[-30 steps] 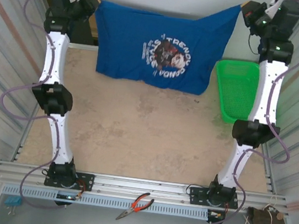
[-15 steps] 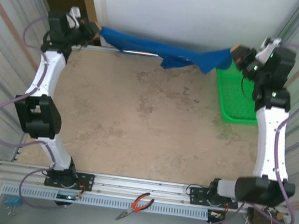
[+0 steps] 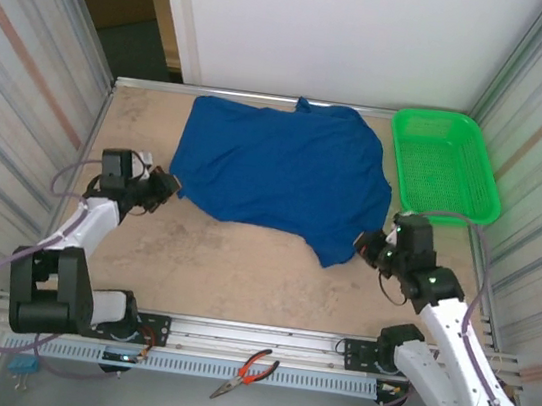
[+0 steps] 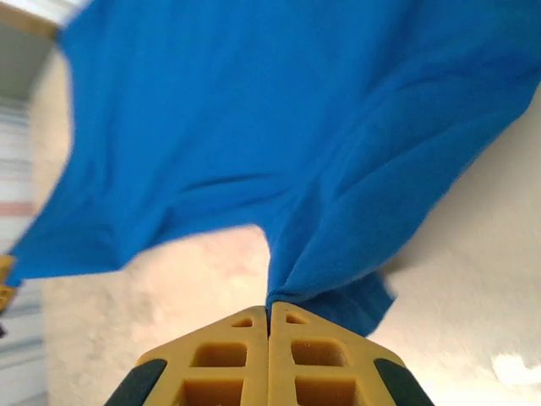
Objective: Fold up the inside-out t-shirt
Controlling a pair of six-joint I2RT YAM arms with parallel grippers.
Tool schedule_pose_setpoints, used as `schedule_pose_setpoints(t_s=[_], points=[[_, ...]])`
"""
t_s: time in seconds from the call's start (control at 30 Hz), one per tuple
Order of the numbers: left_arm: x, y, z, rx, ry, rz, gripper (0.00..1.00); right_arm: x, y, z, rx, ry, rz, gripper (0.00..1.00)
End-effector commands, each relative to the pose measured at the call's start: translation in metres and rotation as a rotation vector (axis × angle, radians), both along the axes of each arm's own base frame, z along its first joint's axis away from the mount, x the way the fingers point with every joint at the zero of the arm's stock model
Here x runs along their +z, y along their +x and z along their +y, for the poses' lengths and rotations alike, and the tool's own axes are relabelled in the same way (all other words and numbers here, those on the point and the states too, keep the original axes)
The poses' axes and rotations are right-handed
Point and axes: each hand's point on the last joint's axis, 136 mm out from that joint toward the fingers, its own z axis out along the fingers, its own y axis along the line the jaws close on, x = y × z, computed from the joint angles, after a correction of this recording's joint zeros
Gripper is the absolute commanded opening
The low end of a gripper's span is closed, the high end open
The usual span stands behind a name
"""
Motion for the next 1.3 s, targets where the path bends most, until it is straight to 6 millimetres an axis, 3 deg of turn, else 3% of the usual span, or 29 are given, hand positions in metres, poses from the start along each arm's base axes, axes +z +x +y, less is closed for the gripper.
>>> schedule_pose_setpoints(t_s=[0.0,0.1,0.4,0.53,0.63,0.67,0.7,0.77,0.9,1.03,1.27], points=[[-0.016,-0.015,0.006,-0.010,0.063,0.023,0.02,-0.011,-0.009,-0.011,-0.075,-0.045,0.028,0.00],[-0.020,-0.023,0.010,-0.011,0.097,0.046,0.04,-0.013,-0.018,-0.015,-0.085,-0.081,0.046,0.00],[0.004,-0.039,0.034,0.058,0.248,0.038,0.05,0.015,-0.037,-0.039,-0.179,-0.117,-0.002,0.00],[0.004,-0.045,0.035,0.052,0.264,0.046,0.06,0.014,-0.047,-0.048,-0.198,-0.143,0.028,0.00],[0.001,-0.049,0.036,0.049,0.270,0.059,0.17,0.012,-0.055,-0.055,-0.226,-0.151,0.044,0.00],[0.001,-0.050,0.037,0.053,0.276,0.064,0.27,0.012,-0.058,-0.059,-0.242,-0.155,0.047,0.07],[0.002,-0.052,0.038,0.054,0.285,0.065,0.35,0.014,-0.060,-0.061,-0.255,-0.151,0.043,0.25],[0.008,-0.053,0.042,0.061,0.306,0.058,0.46,0.020,-0.063,-0.064,-0.274,-0.142,0.027,0.47],[0.028,-0.051,0.049,0.072,0.337,0.026,0.53,0.040,-0.058,-0.066,-0.285,-0.127,-0.026,0.52],[0.032,-0.053,0.042,0.053,0.292,0.041,0.54,0.056,-0.041,-0.048,-0.205,-0.110,-0.068,0.53],[-0.023,-0.095,0.022,0.088,0.242,0.166,0.48,0.037,0.010,0.028,0.044,-0.008,-0.039,0.53]])
